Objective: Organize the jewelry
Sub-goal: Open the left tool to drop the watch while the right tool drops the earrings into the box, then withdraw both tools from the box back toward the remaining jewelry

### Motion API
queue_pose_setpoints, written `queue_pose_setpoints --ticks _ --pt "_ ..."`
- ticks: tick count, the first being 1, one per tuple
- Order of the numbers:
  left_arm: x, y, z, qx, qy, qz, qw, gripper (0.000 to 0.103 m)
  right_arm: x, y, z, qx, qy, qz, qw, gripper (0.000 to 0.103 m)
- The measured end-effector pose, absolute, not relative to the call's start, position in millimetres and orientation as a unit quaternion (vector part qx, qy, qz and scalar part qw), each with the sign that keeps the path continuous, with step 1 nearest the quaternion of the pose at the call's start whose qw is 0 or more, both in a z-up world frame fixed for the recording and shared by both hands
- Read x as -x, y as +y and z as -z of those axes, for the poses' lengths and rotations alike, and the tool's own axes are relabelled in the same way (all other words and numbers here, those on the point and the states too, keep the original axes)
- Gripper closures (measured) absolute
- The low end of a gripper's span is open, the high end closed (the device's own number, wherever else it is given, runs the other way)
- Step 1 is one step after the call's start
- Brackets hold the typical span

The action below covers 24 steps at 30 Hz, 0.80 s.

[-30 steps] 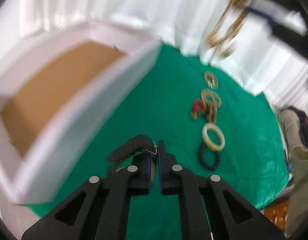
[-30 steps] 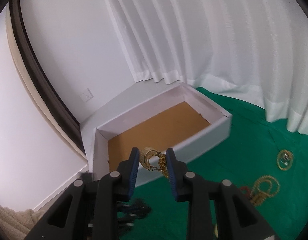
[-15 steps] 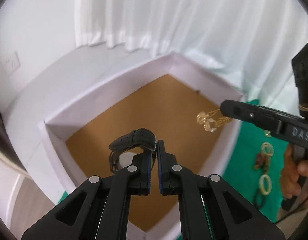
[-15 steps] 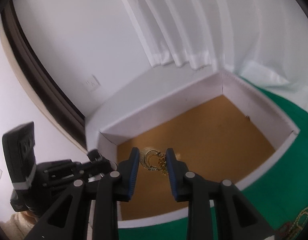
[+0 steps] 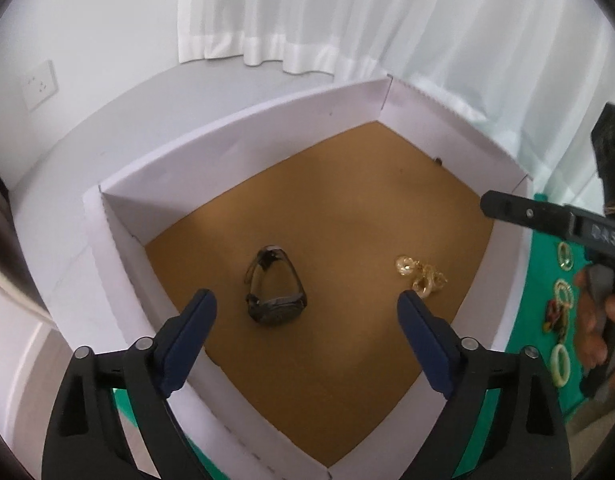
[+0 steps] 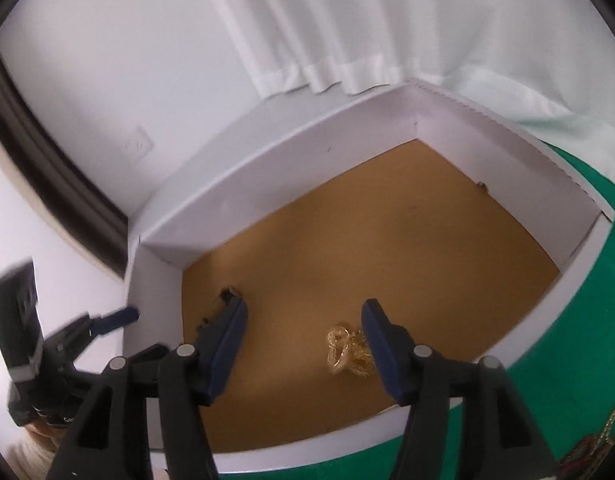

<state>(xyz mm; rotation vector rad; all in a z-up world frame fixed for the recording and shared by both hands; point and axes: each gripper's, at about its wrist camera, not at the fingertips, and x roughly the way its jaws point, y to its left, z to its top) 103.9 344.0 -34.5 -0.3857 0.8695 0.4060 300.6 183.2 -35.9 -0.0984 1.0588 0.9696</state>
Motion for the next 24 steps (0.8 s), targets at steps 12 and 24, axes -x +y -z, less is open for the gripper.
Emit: queue_pose_setpoints --ticks 12,24 --pt "-123.3 297.8 48.6 0.052 0.444 -0.224 0.866 0.009 -289.3 201.7 74.3 0.187 0.473 -0.411 0.756 0.043" --pt "-95.0 272.3 48.9 0.051 0.467 -0.217 0.856 0.009 -255.1 155.7 76.9 0.192 0.458 -0.380 0.780 0.043"
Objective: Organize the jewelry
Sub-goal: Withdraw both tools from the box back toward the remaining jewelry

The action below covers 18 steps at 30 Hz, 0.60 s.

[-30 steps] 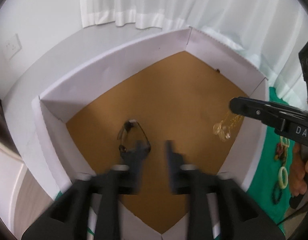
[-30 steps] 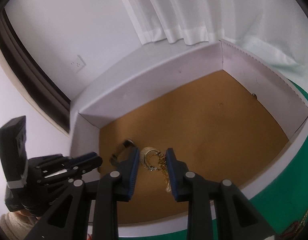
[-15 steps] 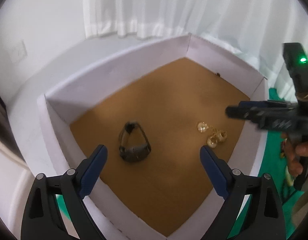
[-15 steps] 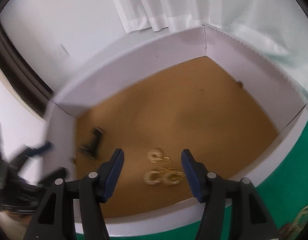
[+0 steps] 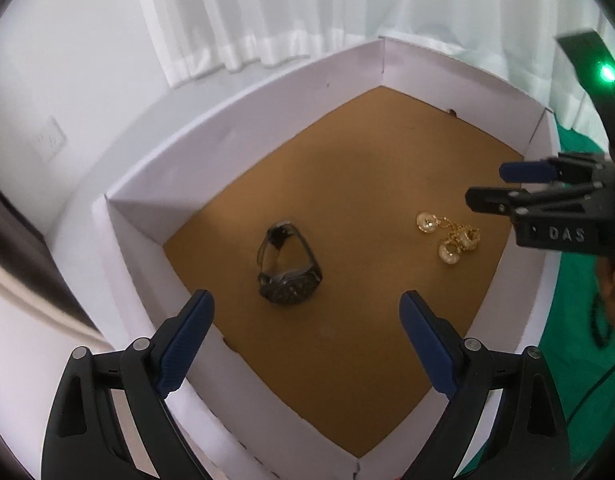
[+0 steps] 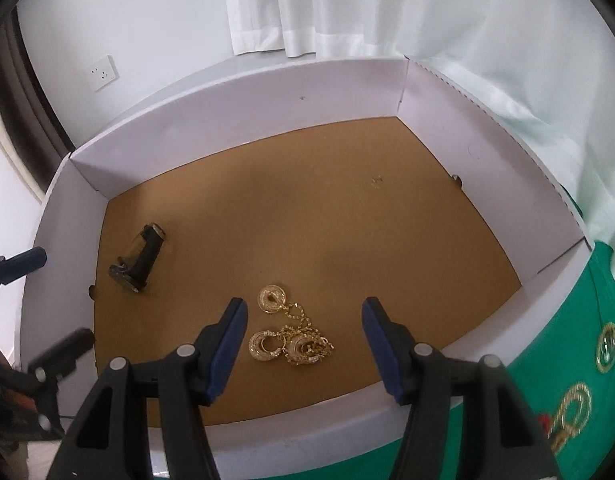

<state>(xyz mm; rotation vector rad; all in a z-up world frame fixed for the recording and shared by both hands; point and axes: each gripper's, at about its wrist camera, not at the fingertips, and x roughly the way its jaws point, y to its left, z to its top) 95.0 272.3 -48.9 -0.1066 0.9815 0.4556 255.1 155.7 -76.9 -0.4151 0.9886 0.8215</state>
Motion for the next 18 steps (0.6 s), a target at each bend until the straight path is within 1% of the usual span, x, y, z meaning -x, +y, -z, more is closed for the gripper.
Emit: queue_pose_setpoints --ticks 4,7,9,13,14,16,18 --pt "-88.3 266.7 49.7 0.080 0.482 -0.200 0.849 0.009 -237.5 136.9 76.2 0.196 0.444 -0.385 0.785 0.043" --pt "-88.9 256.7 49.9 0.082 0.495 -0.180 0.846 0.009 -230.5 128.2 77.2 0.196 0.441 -0.382 0.788 0.043" --pt "-83.4 251.7 44.7 0.077 0.485 -0.184 0.851 0.009 -228.8 126.7 74.6 0.190 0.435 -0.382 0.793 0.043" --pt "-66.1 254.1 28.8 0.093 0.439 -0.198 0.872 0.008 -217.9 93.6 49.4 0.131 0.410 -0.377 0.820 0.042" --pt "-60.0 252.9 22.5 0.089 0.425 -0.209 0.876 0.007 -213.7 84.5 42.4 0.124 0.401 -0.375 0.827 0.038" --pt "-49.6 248.3 9.2 0.081 0.400 -0.222 0.885 0.005 -203.3 60.0 27.4 0.116 0.378 -0.361 0.845 0.022" --pt "-39.4 239.1 -5.3 0.070 0.377 -0.227 0.895 0.003 -193.1 35.4 17.0 0.111 0.362 -0.349 0.857 0.019"
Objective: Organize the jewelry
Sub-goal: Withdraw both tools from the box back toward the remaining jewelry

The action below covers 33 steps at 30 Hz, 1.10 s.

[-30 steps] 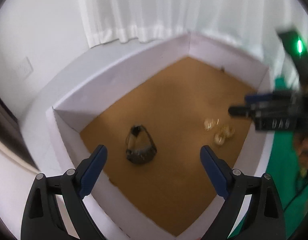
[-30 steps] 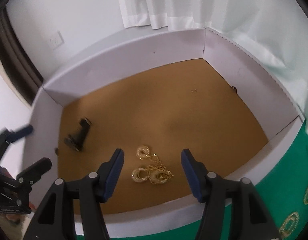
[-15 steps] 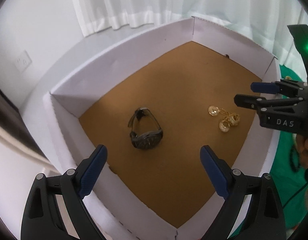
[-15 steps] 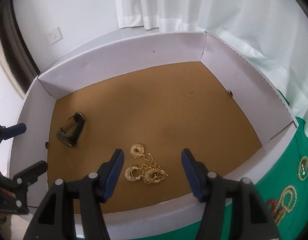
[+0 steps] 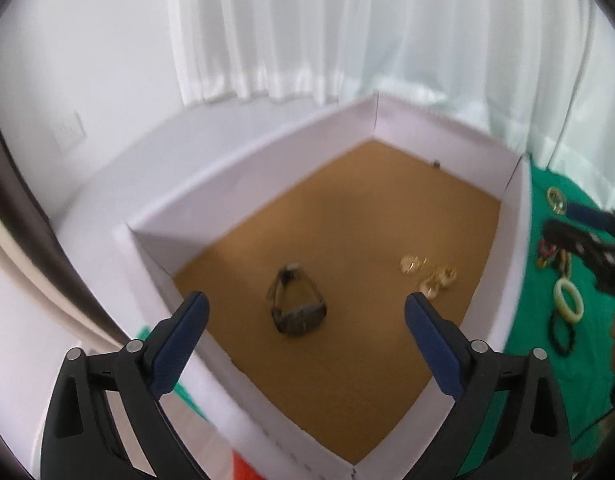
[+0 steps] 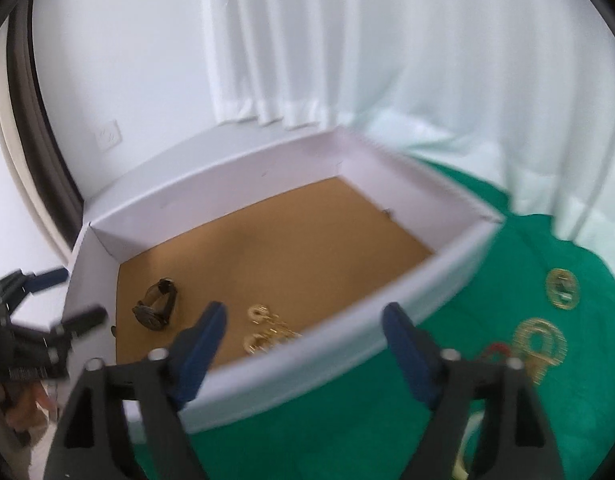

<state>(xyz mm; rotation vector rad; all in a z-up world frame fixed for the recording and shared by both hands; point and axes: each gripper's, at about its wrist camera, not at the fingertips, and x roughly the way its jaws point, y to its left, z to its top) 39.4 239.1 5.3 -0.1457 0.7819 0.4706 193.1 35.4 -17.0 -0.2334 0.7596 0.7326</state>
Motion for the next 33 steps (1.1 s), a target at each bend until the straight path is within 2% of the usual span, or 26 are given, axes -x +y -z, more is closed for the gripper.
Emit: queue_pose_setpoints --ticks 6,11,14,18,26,33 --pt "-25.9 188.3 -46.4 0.050 0.338 -0.165 0.925 0.001 -161.8 -46.1 -3.7 0.098 0.336 -0.304 0.886 0.019" --pt "-21.6 129.6 -66.8 0.031 0.319 -0.087 0.943 0.000 -114.2 -130.3 -30.7 0.059 0.269 -0.256 0.926 0.019" --pt "-19.2 98.1 -67.7 0.033 0.313 -0.042 0.948 0.000 -91.0 -168.7 -41.8 0.056 0.240 -0.223 0.943 0.008" --pt "-20.0 58.1 -54.1 0.010 0.320 -0.010 0.947 0.000 -73.9 -203.6 -33.5 0.100 0.259 -0.165 0.946 0.007" --pt "-20.6 11.7 -7.8 -0.052 0.360 -0.013 0.931 0.000 -33.6 -249.8 0.6 0.085 0.312 -0.145 0.935 0.007" --pt "-19.7 7.8 27.6 -0.009 0.422 0.015 0.906 0.000 -11.7 -260.9 17.2 0.069 0.340 -0.127 0.929 0.007"
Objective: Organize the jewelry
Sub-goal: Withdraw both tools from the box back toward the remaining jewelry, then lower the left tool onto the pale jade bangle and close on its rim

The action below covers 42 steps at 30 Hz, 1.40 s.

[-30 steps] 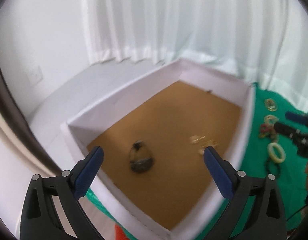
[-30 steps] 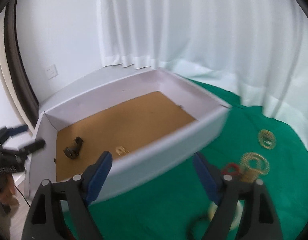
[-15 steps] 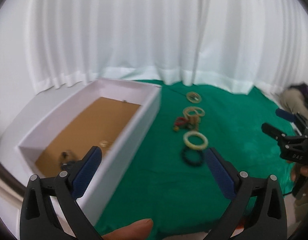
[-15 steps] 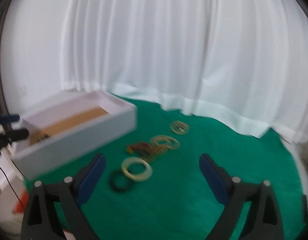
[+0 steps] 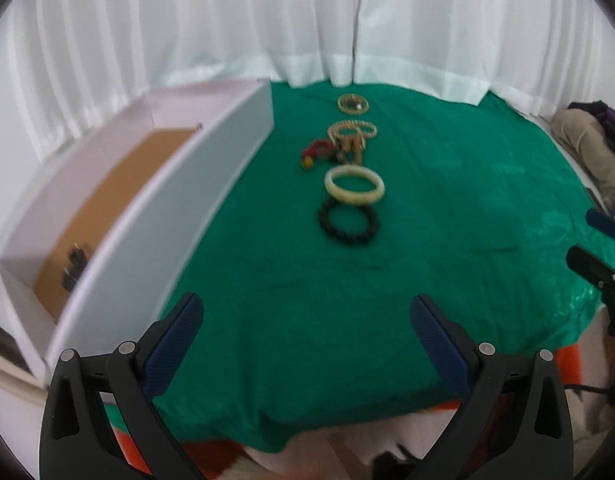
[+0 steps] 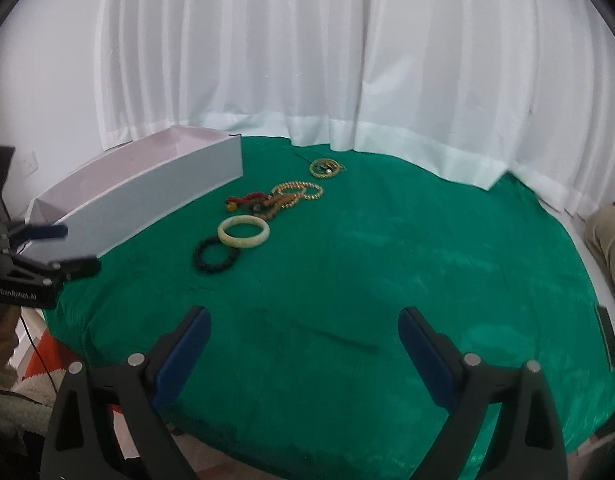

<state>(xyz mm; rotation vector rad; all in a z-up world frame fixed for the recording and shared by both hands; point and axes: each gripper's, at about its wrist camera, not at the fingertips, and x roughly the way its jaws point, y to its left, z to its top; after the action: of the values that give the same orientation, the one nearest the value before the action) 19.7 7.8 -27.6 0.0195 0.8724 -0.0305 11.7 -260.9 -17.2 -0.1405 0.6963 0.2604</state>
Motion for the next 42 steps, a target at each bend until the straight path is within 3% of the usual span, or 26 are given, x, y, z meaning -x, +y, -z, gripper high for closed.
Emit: queue_pose_setpoints --ticks 15,21,42 --pt "-33.9 -9.9 40.4 -0.031 0.441 0.074 0.894 0.000 -27.3 -253.4 58.0 0.022 0.429 -0.118 0.895 0.007" --pt "-73.3 -28.5 45.5 -0.006 0.476 0.142 0.868 0.000 -26.5 -256.3 58.8 0.020 0.433 -0.124 0.893 0.007" --pt "-199.1 -4.4 48.9 0.072 0.567 0.107 0.813 0.000 -30.3 -289.6 70.9 -0.016 0.448 -0.113 0.886 0.007"
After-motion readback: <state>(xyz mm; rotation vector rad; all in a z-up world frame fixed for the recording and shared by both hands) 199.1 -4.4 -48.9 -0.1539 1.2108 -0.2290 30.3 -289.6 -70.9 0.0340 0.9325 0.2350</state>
